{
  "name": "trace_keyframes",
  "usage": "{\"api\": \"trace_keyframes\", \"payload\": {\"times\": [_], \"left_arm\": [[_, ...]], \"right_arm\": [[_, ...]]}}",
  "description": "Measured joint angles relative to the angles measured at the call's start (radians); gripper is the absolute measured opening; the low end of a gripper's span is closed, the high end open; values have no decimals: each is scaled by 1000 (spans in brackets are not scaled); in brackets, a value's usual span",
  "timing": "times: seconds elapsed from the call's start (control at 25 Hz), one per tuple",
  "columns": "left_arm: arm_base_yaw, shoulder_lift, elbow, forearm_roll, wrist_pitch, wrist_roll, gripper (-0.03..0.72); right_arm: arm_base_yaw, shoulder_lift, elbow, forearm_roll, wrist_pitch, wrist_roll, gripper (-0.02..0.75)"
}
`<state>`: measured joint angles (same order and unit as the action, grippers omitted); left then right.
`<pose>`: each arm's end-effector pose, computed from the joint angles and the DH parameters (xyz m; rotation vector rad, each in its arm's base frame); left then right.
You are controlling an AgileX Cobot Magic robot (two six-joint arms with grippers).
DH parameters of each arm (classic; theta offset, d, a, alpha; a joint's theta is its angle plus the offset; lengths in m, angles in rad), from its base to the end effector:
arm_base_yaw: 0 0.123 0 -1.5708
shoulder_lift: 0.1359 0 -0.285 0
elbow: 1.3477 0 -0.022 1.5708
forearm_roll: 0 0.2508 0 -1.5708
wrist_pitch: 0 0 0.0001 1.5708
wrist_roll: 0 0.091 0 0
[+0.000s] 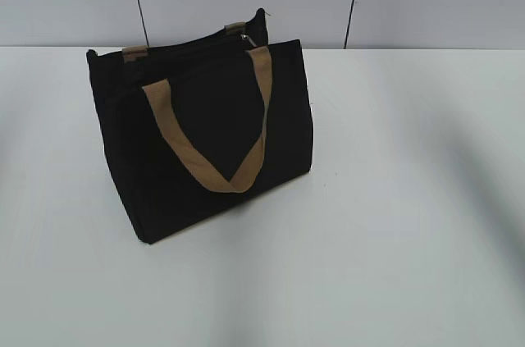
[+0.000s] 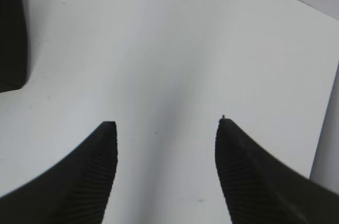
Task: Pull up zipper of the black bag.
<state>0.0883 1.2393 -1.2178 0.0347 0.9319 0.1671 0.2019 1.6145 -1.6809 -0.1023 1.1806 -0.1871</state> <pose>0.2511 0.0248 0.3716 0.1090 2.4401 0.1573 0.3371 0.0602 0.3860 -0.5174 2.5423 -0.1316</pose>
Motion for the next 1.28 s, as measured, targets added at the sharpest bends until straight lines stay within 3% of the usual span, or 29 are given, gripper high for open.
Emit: {"api": "trace_keyframes", "payload": {"times": [0.32, 0.52, 0.68, 0.88, 1.28], "left_arm": [[0, -99, 51, -82, 33, 3, 488], [0, -275, 209, -120, 36, 4, 486], [0, -455, 348, -129, 41, 5, 485], [0, -622, 504, -145, 63, 5, 485], [0, -854, 639, -184, 101, 5, 482]], "right_arm": [[-166, -145, 66, 88, 26, -36, 448], [-172, -402, 404, 199, -102, -50, 448], [-172, -599, 700, 218, -219, -53, 448], [-172, -803, 975, 229, -246, -50, 448], [-172, -1108, 1153, 245, -153, -25, 448]]}}
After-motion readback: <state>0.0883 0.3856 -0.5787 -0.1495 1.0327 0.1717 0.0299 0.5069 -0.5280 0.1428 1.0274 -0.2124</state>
